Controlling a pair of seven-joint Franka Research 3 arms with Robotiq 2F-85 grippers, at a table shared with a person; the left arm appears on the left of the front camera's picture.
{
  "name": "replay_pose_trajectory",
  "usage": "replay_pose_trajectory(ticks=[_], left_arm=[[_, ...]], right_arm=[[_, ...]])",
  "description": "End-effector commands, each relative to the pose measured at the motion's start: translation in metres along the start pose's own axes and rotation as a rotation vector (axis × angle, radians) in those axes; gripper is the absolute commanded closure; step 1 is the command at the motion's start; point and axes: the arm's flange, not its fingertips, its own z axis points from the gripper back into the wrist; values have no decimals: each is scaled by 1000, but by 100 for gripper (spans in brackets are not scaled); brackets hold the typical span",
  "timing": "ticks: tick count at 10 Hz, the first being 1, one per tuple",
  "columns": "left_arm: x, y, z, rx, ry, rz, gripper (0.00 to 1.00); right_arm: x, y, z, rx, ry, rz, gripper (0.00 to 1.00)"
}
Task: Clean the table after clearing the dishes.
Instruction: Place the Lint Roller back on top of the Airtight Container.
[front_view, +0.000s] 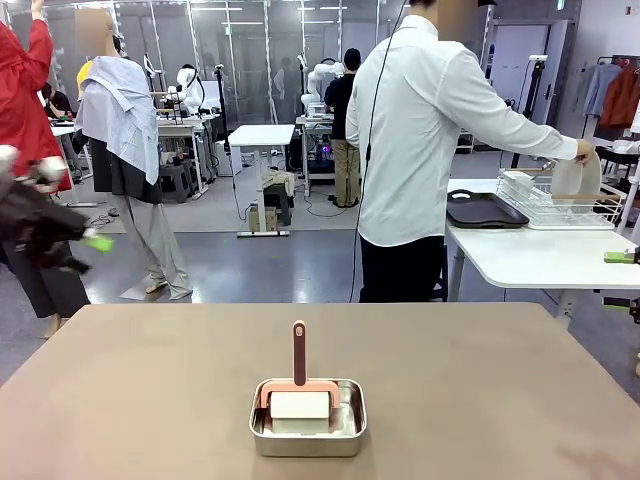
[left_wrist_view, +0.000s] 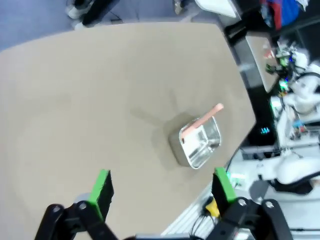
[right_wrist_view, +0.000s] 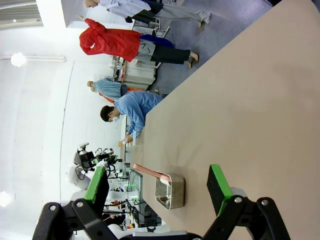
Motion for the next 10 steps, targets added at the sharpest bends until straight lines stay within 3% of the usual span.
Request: replay_pose_trajectory(ticks=[1, 4, 7, 8, 10], left_arm=[[-23, 13, 30, 72, -116, 62, 0], [-89, 57, 90, 181, -381, 307, 0], [-128, 78, 100, 301, -529, 342, 0], [-114, 83, 112, 217, -396, 349, 0], [-114, 83, 112, 217, -396, 349, 0]], right_arm=[[-2, 3, 1, -4, 10, 5, 0], [-2, 3, 1, -4, 10, 5, 0], [-2, 3, 1, -4, 10, 5, 0], [-2, 3, 1, -4, 10, 5, 0], [-2, 3, 1, -4, 10, 5, 0]])
